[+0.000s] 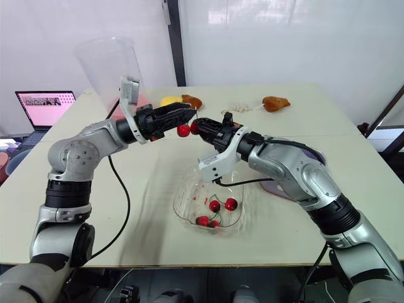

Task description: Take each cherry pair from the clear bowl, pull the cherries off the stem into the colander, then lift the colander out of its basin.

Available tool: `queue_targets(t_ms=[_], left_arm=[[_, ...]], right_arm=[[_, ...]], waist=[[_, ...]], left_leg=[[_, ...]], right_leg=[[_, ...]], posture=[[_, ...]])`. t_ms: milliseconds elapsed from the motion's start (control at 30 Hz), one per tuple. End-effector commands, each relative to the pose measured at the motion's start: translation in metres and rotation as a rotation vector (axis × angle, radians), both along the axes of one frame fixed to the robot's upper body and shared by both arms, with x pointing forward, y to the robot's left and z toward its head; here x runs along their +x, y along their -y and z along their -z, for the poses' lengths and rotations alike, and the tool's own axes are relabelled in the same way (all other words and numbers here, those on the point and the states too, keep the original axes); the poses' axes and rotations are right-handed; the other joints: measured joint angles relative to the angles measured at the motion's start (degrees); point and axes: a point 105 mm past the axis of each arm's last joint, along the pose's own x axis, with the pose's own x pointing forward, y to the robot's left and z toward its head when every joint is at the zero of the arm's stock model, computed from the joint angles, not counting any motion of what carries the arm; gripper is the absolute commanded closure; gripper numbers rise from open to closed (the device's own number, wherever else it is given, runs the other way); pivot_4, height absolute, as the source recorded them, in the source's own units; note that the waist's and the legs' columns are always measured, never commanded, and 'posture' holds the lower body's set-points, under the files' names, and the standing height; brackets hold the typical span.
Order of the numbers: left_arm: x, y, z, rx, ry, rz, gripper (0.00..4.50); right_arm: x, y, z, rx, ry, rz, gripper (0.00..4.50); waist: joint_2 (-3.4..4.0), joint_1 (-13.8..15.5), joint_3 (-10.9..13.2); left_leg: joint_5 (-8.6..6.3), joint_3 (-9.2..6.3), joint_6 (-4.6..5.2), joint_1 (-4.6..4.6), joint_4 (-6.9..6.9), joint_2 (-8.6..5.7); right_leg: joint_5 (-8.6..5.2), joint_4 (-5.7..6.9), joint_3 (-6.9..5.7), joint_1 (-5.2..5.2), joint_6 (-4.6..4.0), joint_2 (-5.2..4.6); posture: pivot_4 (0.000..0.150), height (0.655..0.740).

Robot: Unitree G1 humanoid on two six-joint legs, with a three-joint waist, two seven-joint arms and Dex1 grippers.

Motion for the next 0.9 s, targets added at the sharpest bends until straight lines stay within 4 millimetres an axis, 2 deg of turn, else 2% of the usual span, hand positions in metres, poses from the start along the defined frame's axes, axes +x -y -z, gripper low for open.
queue_targets(t_ms=[33,100,233,400,500,633,667,767,833,900], left_arm=[[-0.006,0.002,-0.011,-0.010,0.055,0.001,3.46],[-0.005,0.002,-0.013,-0.026,0.053,-0.006,4.43],[-0.004,0.001,-0.016,-0.046,0.049,-0.012,4.43],[-0.003,0.002,-0.014,-0.042,0.042,-0.007,4.43],[-0.003,0.002,-0.011,-0.034,0.041,-0.004,4.50],[0.004,-0.004,-0.019,-0.044,0.071,-0.034,4.50],[0.005,-0.006,-0.021,-0.040,0.082,-0.035,4.50],[0.006,-0.011,-0.024,0.002,0.119,-0.028,4.50],[0.005,-0.010,-0.027,0.011,0.130,-0.015,4.50],[-0.001,-0.007,-0.031,0.016,0.141,0.023,4.50]], right_arm=[[-0.005,0.000,-0.016,0.034,0.044,-0.010,3.03],[-0.005,0.000,-0.016,0.036,0.043,-0.010,3.03],[-0.005,-0.001,-0.015,0.037,0.032,-0.012,3.03],[-0.009,-0.002,-0.008,0.071,-0.093,-0.044,3.03],[-0.011,0.000,-0.013,0.106,-0.117,-0.046,2.10],[-0.008,0.023,-0.013,0.137,-0.136,-0.006,0.19],[-0.009,0.030,-0.019,0.220,-0.186,-0.010,0.04],[0.000,0.059,-0.035,0.667,-0.460,0.010,0.04],[-0.001,0.062,-0.027,0.884,-0.767,-0.056,0.04],[-0.005,0.066,-0.029,1.132,-1.076,-0.150,0.04]], waist=[[0.00,0.0,0.0],[0.00,0.0,0.0],[0.00,0.0,0.0],[0.00,0.0,0.0],[0.00,0.0,0.0],[0.00,0.2,0.0],[0.00,0.3,0.0],[-0.03,0.1,0.0],[-0.02,0.0,0.0],[-0.02,-0.1,0.0]], left_leg=[[0.00,0.00,0.00,0.00,0.00,0.00],[0.00,0.00,0.00,0.00,0.00,0.00],[0.00,0.00,0.00,0.00,0.01,0.00],[0.00,0.00,0.00,0.00,0.01,0.00],[0.00,-0.01,0.00,0.00,0.02,0.00],[0.00,-0.04,0.00,0.00,0.03,0.00],[0.00,-0.04,0.00,0.00,0.04,-0.01],[0.00,-0.04,0.00,0.00,0.06,0.00],[0.00,-0.04,0.00,0.01,0.05,0.04],[0.00,-0.07,0.00,0.02,0.05,0.04]], right_leg=[[0.00,0.00,0.00,0.00,0.00,0.00],[0.00,0.00,0.00,0.00,0.00,0.00],[0.00,0.00,0.00,0.00,0.00,0.00],[0.00,0.00,0.00,0.01,0.00,0.00],[0.00,0.00,0.00,0.02,0.00,0.00],[0.00,0.01,0.00,0.03,0.00,0.00],[0.00,0.00,0.00,0.05,0.00,0.00],[0.00,-0.03,-0.01,0.08,0.00,0.00],[0.00,0.00,-0.01,0.09,0.00,0.02],[0.00,0.03,-0.01,0.09,0.00,0.01]], posture=[[0.150,0.7400],[0.150,0.7400],[0.150,0.7400],[0.150,0.7400],[0.150,0.7400],[0.150,0.7400],[0.150,0.7400],[0.150,0.7400],[0.150,0.7400],[0.150,0.7400]])
